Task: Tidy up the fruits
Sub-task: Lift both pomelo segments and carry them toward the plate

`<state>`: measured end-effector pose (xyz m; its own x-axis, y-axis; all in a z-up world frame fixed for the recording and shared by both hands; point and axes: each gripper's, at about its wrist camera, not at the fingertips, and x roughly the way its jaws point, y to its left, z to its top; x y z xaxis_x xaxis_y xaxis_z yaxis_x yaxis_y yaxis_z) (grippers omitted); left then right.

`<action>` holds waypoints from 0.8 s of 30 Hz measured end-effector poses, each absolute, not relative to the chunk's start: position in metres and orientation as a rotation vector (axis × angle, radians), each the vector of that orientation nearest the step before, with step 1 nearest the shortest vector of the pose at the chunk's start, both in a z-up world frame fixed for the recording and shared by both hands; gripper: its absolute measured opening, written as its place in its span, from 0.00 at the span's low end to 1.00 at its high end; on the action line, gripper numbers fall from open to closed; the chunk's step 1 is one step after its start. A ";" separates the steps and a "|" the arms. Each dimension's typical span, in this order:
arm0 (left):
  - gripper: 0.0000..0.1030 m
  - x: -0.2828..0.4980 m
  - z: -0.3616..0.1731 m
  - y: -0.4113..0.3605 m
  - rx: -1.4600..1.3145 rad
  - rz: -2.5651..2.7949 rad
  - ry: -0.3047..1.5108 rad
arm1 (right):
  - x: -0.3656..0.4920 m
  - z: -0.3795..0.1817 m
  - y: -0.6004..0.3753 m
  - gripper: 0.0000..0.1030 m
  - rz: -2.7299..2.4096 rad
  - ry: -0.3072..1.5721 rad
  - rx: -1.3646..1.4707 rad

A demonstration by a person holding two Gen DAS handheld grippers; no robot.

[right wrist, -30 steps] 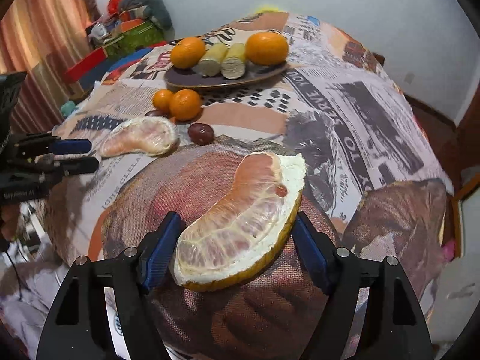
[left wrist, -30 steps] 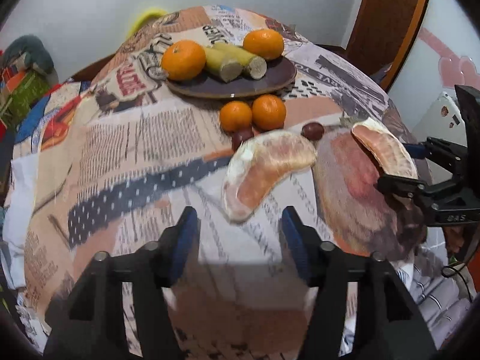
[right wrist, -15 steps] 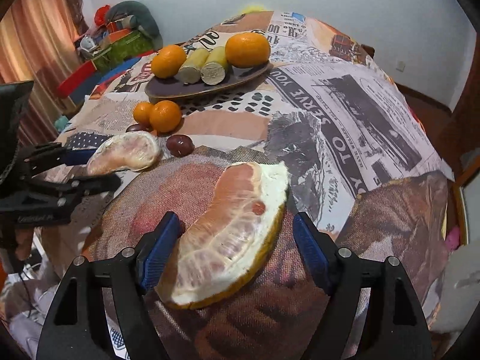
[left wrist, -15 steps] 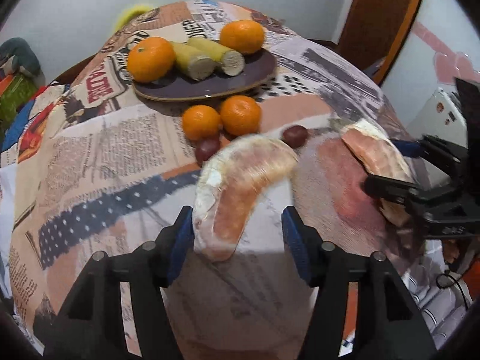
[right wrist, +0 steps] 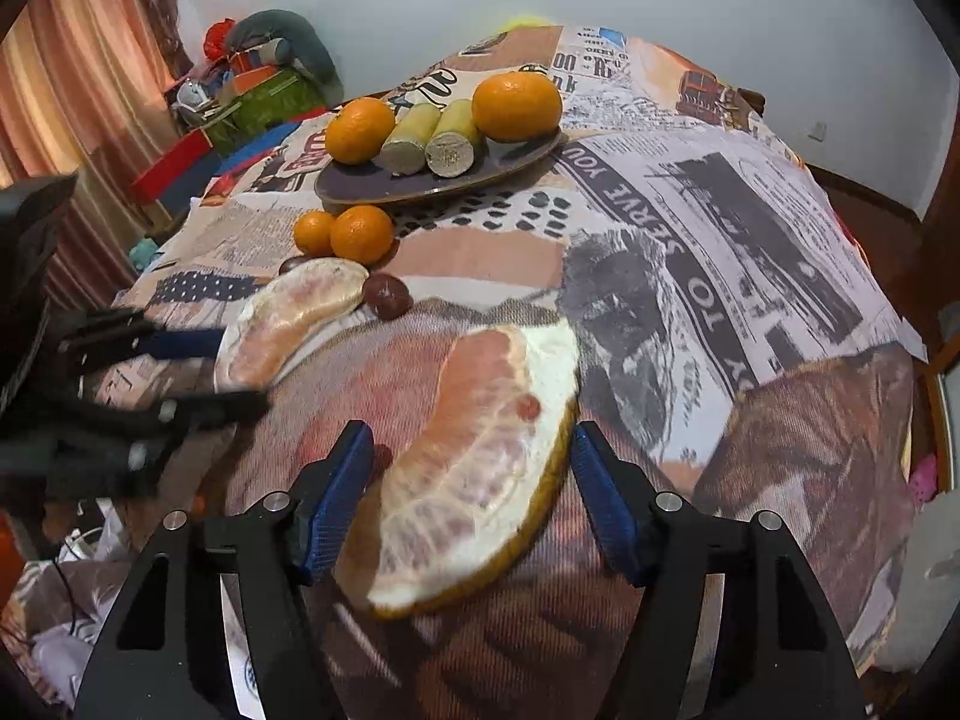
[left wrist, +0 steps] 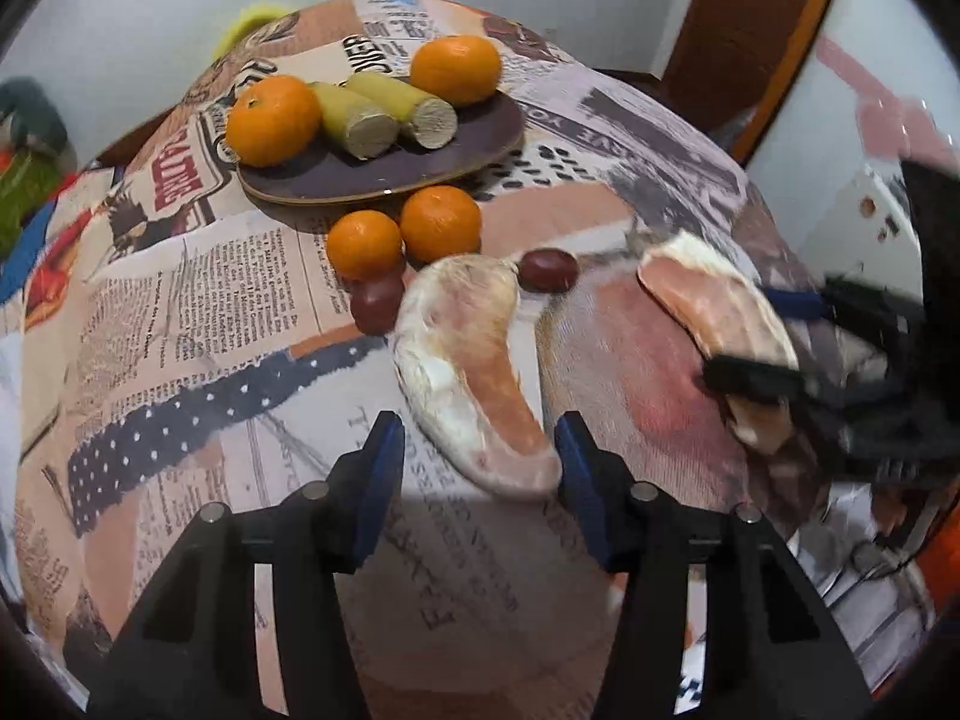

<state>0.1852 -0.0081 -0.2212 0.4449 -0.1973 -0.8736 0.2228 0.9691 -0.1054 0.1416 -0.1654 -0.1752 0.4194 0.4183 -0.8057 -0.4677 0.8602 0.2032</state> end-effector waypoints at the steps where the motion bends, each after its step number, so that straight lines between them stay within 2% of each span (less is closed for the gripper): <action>1: 0.52 0.188 -0.221 -0.009 0.028 -0.252 1.076 | 0.139 -0.176 -0.166 0.63 0.550 0.994 -0.058; 11: 0.53 0.216 -0.231 -0.023 0.066 -0.223 1.061 | 0.146 -0.182 -0.156 0.65 0.534 0.982 -0.074; 13: 0.53 0.218 -0.232 -0.024 0.069 -0.221 1.057 | 0.148 -0.183 -0.154 0.63 0.528 0.965 -0.076; 15: 0.53 0.221 -0.233 -0.025 0.069 -0.217 1.052 | 0.150 -0.183 -0.153 0.52 0.524 0.949 -0.079; 18: 0.51 0.227 -0.235 -0.027 0.071 -0.213 1.046 | 0.155 -0.182 -0.157 0.46 0.532 0.939 -0.053; 24: 0.44 0.222 -0.232 -0.033 0.095 -0.201 1.019 | 0.158 -0.178 -0.163 0.42 0.554 0.938 -0.012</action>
<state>0.2222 -0.0330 -0.2322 0.5077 -0.1226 -0.8528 0.2106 0.9775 -0.0151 0.1576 -0.1626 -0.1780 0.4629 0.4456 -0.7663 -0.4558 0.8611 0.2254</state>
